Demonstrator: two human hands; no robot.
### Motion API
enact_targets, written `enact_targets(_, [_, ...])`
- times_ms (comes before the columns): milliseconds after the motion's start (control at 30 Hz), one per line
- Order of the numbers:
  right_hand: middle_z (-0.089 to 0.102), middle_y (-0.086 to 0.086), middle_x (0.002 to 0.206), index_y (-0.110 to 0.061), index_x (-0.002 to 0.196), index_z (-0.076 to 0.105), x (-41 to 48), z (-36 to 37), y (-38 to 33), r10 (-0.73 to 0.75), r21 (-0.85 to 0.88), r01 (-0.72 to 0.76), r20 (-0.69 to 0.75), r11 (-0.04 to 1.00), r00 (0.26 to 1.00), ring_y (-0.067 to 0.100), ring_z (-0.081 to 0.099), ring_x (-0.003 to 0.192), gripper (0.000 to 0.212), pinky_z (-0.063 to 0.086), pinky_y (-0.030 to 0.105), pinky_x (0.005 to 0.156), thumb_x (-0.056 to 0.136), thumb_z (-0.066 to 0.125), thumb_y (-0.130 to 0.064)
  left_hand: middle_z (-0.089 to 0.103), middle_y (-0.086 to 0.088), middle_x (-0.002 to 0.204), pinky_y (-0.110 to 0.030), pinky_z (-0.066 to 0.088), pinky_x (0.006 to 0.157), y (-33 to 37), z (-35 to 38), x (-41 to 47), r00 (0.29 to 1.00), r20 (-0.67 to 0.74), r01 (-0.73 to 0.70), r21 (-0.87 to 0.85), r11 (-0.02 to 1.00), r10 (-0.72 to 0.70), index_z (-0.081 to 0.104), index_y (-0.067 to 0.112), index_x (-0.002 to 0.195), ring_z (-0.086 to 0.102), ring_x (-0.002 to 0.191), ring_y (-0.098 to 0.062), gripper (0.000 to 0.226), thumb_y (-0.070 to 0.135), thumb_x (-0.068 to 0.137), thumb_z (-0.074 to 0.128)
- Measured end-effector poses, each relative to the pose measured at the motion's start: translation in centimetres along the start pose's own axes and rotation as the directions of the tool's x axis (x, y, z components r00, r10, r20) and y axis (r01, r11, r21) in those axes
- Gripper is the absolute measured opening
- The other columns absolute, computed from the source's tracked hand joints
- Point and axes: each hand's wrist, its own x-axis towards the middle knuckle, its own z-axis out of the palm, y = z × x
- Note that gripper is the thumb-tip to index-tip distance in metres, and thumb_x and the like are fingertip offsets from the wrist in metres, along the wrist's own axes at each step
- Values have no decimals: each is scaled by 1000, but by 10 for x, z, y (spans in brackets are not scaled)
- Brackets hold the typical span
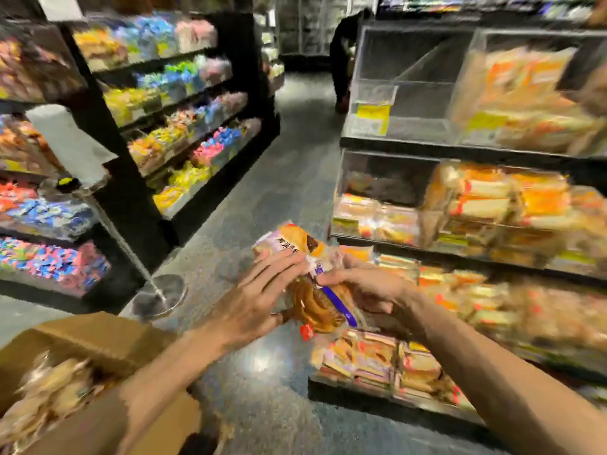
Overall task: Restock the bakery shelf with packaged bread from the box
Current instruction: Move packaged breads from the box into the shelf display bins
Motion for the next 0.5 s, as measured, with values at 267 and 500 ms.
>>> enact_targets(267, [72, 16, 104, -14, 137, 47, -105, -120, -4, -4, 39, 19, -347, 999, 938, 25, 72, 75, 77, 51, 30, 54, 69, 84, -18, 55, 9, 137, -29, 36, 113, 69, 71, 132, 992, -106, -100, -266, 959, 74, 52, 20, 139, 50, 131, -8, 67, -2, 77, 65])
enact_targets(500, [70, 16, 118, -29, 136, 45, -103, -186, 23, 70, 207, 34, -476, 978, 877, 55, 54, 118, 99, 35, 45, 80, 52, 96, -45, 72, 0, 117, -40, 58, 86, 45, 118, 192, 969, -125, -234, -205, 950, 212, 65, 20, 123, 68, 107, -17, 38, 16, 85, 63])
